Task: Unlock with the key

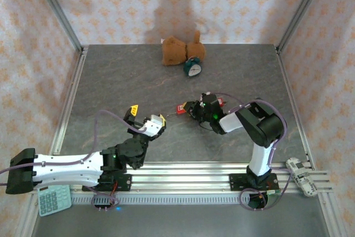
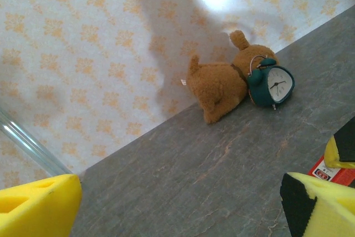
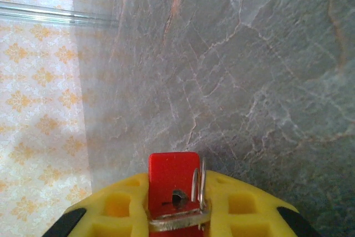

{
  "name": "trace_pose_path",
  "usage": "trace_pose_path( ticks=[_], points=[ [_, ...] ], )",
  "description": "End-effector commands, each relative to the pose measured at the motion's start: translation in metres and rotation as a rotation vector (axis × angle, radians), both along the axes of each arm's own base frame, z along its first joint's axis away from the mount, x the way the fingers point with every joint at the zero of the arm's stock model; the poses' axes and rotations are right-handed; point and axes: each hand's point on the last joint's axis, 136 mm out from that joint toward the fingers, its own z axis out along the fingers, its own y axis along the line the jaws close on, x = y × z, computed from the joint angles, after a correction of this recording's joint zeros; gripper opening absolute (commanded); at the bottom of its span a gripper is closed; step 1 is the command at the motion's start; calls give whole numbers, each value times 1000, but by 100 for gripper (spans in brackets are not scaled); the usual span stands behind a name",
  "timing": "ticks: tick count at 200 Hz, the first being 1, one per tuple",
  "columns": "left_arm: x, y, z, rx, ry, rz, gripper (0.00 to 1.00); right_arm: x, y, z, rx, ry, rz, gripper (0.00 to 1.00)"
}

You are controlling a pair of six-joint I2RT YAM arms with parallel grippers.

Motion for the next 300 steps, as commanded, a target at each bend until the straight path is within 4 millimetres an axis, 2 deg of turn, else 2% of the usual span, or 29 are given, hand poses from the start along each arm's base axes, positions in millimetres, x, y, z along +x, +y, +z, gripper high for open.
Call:
trace_pose_path(
  ticks=[1,46,77,96,120,150,159,192,223,265,300],
  points=[
    [1,-1,5,-28,0,3,94,12,2,5,2,-53,-5,18],
    [2,-2,5,-22,2,2,94,10,-3,1,-2,-52,-5,27],
    [2,-4,6,-21,6,-2,94,8,-10,7,-11,-52,-9,42],
    [3,-6,6,-19,6,-7,94,6,-15,13,-34,-56,-14,48],
    [3,-9,7,-20,8,-13,94,3,-29,26,-82,-87,-54,54],
    [3,-12,8,-22,11,-29,94,-2,-55,39,-228,-89,-108,60],
    [3,-14,7,-22,13,-38,94,-6,-63,38,-273,-65,-126,63],
    [3,-20,3,-23,22,-54,94,-18,-74,42,-292,-46,-145,64],
    [4,-24,2,-22,29,-64,94,-27,-87,55,-325,-76,-165,65],
    [6,-30,-1,-15,29,-63,94,-21,-84,51,-450,-47,-150,65],
    [6,-23,-7,-6,31,-23,95,0,-62,37,-528,11,-125,66]
  ],
)
